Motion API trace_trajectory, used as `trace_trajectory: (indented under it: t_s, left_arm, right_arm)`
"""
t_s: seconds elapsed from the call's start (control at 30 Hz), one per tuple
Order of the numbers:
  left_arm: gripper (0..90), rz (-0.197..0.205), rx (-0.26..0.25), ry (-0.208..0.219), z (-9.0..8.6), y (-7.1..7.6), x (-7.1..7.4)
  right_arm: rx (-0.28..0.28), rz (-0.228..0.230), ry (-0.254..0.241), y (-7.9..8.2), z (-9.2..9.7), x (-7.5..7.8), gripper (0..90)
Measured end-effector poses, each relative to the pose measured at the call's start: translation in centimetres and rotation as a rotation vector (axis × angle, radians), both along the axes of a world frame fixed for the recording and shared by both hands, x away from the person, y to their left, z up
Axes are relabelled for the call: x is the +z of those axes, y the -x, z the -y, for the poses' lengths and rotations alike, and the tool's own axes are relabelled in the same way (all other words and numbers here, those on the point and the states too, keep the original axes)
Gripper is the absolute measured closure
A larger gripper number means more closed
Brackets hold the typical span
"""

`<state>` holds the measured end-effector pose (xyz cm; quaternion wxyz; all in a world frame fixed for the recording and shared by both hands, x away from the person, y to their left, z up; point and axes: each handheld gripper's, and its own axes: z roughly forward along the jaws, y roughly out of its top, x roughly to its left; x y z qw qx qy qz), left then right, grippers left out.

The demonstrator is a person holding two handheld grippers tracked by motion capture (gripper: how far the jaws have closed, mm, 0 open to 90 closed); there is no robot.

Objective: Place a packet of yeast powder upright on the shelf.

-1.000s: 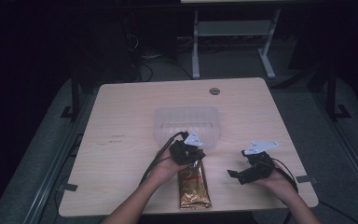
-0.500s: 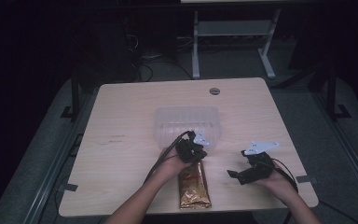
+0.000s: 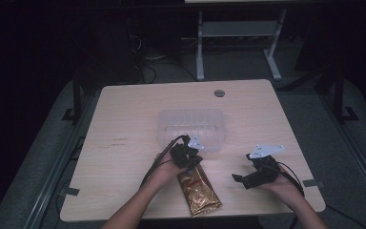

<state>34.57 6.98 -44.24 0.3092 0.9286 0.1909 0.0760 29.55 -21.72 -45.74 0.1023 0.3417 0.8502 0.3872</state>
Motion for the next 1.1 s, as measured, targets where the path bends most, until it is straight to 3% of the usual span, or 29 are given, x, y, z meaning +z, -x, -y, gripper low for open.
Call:
trace_trajectory:
  t_s: [0.33, 0.37, 0.4, 0.47, 0.5, 0.57, 0.77, 0.93, 1.1]
  left_arm:
    - [89.8, -0.025, 0.060, -0.007, -5.3, 1.4, 0.0]
    - [89.8, -0.031, 0.070, -0.008, -6.5, 1.8, 0.1]
    - [89.9, -0.031, 0.070, -0.008, -6.5, 1.8, 0.1]
    - [89.8, -0.042, 0.090, -0.011, -8.3, 2.4, 0.0]
    - [89.8, -0.042, 0.090, -0.011, -8.3, 2.4, 0.0]
    - [89.8, -0.056, 0.120, -0.007, -9.8, 3.1, -0.1]
    - [89.8, -0.070, 0.138, -0.006, -11.5, 4.4, -0.3]
    - [89.8, -0.072, 0.158, 0.033, -12.2, 5.0, 0.3]
    - [89.8, -0.079, 0.176, 0.053, -13.9, 7.3, 0.5]
  right_arm:
    - [-0.002, -0.006, 0.003, 0.0, -0.2, -0.1, 2.4]
    - [-0.001, -0.006, 0.005, 0.0, -0.2, -0.1, 2.4]
    - [-0.001, -0.006, 0.005, 0.0, -0.2, -0.1, 2.4]
    - [0.002, -0.005, 0.006, 0.0, -0.2, -0.1, 2.4]
    - [0.002, -0.005, 0.006, 0.0, -0.2, -0.1, 2.4]
    - [0.001, -0.006, 0.006, 0.0, -0.3, -0.1, 2.4]
    - [0.002, -0.004, 0.007, 0.0, -0.3, -0.1, 2.4]
    - [0.002, -0.003, 0.008, 0.0, -0.3, -0.1, 2.4]
    - [-0.006, -0.010, 0.004, 0.0, -0.2, -0.1, 2.4]
